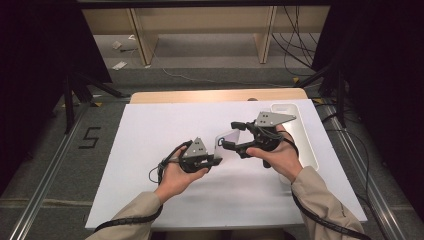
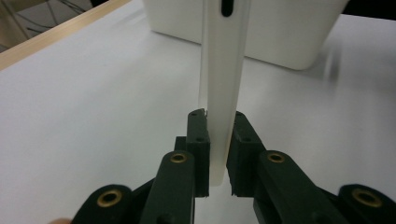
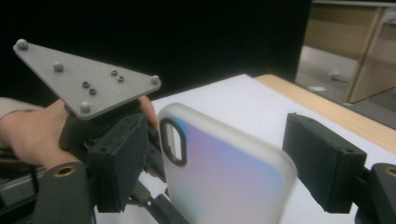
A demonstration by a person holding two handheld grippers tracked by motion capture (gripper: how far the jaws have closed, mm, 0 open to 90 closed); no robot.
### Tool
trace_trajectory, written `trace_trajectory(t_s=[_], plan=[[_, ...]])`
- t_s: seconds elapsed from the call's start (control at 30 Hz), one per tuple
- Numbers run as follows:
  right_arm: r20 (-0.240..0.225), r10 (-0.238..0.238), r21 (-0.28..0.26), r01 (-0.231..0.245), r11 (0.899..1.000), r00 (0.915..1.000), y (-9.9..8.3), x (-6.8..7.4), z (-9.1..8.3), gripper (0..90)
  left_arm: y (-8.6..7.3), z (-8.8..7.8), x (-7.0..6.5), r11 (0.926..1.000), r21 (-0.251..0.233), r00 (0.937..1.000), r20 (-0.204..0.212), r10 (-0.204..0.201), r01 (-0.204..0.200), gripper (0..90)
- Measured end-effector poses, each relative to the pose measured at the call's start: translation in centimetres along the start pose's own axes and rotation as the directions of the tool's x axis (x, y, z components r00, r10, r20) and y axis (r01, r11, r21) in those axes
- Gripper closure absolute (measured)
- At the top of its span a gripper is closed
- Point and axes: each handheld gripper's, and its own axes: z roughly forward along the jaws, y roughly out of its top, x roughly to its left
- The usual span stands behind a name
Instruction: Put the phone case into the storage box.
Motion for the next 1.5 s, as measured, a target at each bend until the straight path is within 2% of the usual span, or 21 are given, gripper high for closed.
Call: trace_trajectory(t_s=[0.03,0.17,0.37,0.53,0.67,0.9,1.2,1.5], plan=[[0.020,0.007,-0.010,-0.007,1.000,0.9998,-0.1,-0.1,0.0,20.7,0.0,0.0,0.1,0.9999,-0.002,0.9999,-0.012,-0.012,0.012,80.5],[0.055,0.020,-0.025,-0.019,1.000,0.9983,-0.3,-0.2,-0.1,21.8,-0.1,-0.3,0.5,0.9984,-0.006,0.9963,-0.064,-0.057,0.057,80.5],[0.116,0.040,-0.044,-0.035,0.998,0.9925,-0.8,-0.1,0.1,21.4,0.0,-0.7,0.9,0.9930,-0.023,0.9844,-0.131,-0.118,0.116,80.5],[0.171,0.063,-0.057,-0.054,0.997,0.9833,-1.3,0.0,0.5,16.3,0.1,-0.8,1.1,0.9886,-0.028,0.9753,-0.161,-0.151,0.148,80.5],[0.196,0.073,-0.064,-0.061,0.996,0.9779,-1.5,0.2,0.8,15.7,0.1,-0.9,1.1,0.9866,-0.020,0.9712,-0.174,-0.163,0.162,80.5],[0.242,0.071,-0.079,-0.054,0.995,0.9677,-1.5,0.6,1.1,14.3,0.3,-0.6,0.8,0.9860,-0.004,0.9709,-0.174,-0.165,0.167,80.5],[0.258,0.068,-0.089,-0.046,0.995,0.9639,-1.4,1.1,1.3,13.3,0.6,0.0,0.4,0.9857,0.012,0.9731,-0.162,-0.164,0.168,80.5],[0.275,0.083,-0.109,-0.055,0.993,0.9578,-1.5,1.2,1.5,12.6,0.8,0.4,0.0,0.9861,0.022,0.9751,-0.154,-0.159,0.165,80.5]])
